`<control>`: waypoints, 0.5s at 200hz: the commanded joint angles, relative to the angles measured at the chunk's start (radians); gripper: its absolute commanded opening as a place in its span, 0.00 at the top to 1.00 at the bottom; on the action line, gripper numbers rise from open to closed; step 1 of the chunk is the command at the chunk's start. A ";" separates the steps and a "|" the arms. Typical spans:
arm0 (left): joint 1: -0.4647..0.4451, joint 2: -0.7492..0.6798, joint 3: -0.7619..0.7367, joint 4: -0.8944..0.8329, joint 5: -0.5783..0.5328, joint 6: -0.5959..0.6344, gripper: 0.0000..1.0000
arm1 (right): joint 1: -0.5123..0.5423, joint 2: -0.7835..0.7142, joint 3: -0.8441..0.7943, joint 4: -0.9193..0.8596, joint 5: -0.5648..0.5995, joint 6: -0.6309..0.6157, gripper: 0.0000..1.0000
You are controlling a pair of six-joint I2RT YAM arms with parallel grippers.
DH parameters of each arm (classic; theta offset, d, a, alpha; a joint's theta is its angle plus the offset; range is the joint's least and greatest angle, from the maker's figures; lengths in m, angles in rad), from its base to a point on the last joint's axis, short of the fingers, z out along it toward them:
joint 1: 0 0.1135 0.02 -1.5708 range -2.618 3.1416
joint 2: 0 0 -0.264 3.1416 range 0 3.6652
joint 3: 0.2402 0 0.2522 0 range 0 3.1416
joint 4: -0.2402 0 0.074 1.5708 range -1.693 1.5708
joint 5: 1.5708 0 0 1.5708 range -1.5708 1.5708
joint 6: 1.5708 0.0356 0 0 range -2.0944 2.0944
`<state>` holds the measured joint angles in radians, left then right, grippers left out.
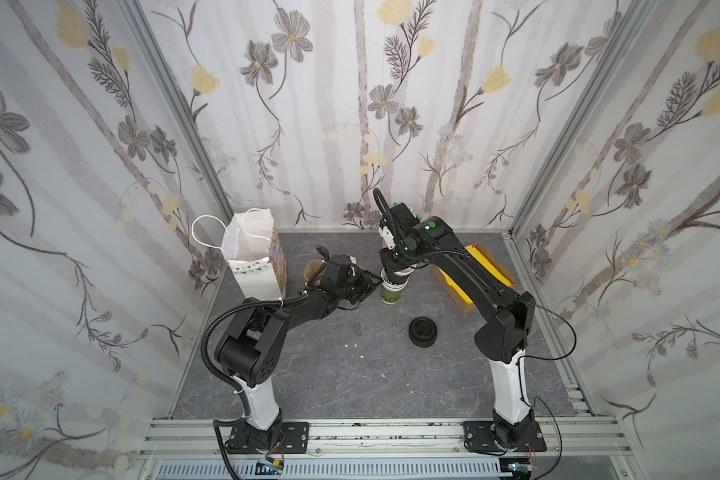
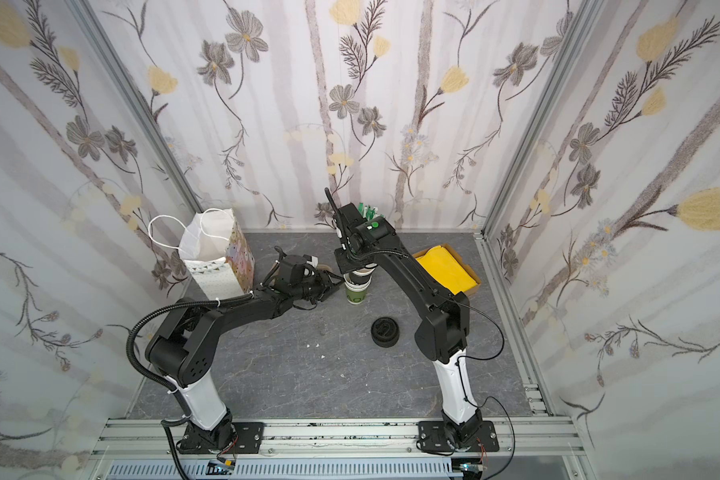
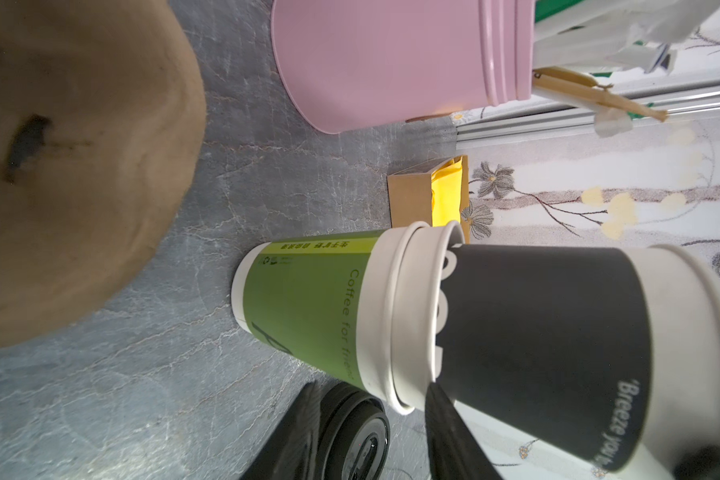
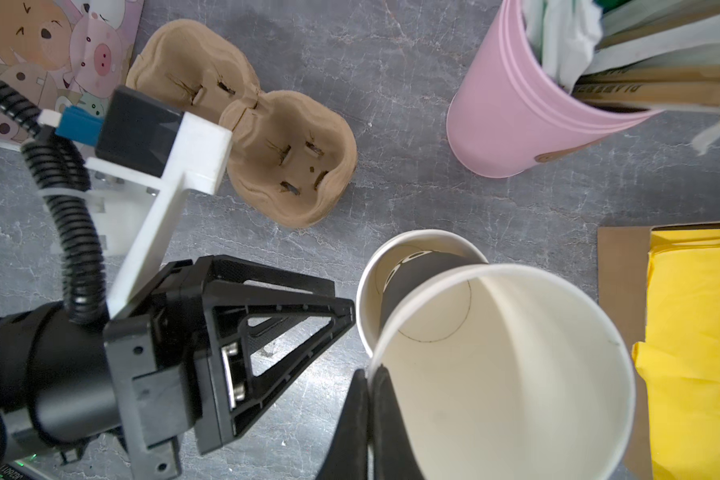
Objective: Pack the takeout coffee
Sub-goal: 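Lift the black 'GOOD' cup out with the right gripper while the left holds the stack, then carry the black cup toward the robot with the right gripper while the left draws back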
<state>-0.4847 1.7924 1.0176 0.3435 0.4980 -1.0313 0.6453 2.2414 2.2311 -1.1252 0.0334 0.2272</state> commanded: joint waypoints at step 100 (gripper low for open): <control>0.020 -0.051 -0.019 0.015 0.017 0.021 0.56 | 0.020 -0.063 0.026 0.012 0.038 0.044 1.00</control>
<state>-0.4709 1.7645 1.0019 0.3397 0.5087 -1.0126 0.6621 2.1933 2.2444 -1.1252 0.0589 0.2550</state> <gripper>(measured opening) 0.442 0.049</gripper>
